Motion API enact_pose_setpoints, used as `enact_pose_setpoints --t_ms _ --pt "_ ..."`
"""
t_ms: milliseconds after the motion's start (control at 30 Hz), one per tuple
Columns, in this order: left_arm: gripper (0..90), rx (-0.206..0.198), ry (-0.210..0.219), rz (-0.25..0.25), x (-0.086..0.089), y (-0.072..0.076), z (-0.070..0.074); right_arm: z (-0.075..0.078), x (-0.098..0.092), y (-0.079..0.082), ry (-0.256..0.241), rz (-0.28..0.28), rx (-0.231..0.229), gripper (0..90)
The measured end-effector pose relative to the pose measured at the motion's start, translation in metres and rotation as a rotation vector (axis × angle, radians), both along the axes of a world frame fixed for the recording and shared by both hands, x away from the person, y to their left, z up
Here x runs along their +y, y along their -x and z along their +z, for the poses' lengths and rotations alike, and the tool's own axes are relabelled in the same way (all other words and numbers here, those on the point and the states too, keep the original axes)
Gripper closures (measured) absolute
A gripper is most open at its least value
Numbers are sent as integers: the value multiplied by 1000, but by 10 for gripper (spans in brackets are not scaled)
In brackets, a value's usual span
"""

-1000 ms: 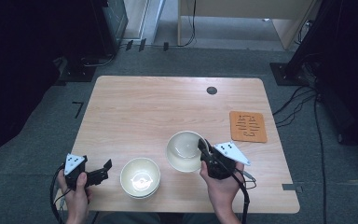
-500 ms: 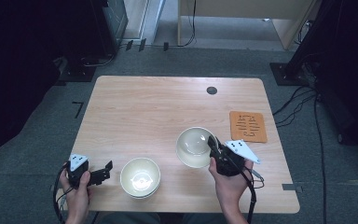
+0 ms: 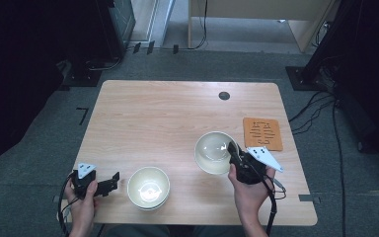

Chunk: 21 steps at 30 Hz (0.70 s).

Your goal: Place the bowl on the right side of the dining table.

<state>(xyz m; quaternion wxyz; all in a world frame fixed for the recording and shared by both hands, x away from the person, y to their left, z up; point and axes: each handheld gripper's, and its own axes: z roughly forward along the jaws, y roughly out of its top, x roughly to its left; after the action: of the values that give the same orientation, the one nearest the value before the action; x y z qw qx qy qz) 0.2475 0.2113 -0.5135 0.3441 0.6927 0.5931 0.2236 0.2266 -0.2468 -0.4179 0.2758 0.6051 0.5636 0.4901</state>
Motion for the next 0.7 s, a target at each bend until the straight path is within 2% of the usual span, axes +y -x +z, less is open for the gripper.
enact_pose_setpoints --t_ms 167,700 --pt "0 14 -19 -3 -1 -1 -2 -1 -6 -1 -2 -17 0 826" --pt "0 30 -34 -2 -3 -2 -4 -3 -25 -5 -11 -74 3 826"
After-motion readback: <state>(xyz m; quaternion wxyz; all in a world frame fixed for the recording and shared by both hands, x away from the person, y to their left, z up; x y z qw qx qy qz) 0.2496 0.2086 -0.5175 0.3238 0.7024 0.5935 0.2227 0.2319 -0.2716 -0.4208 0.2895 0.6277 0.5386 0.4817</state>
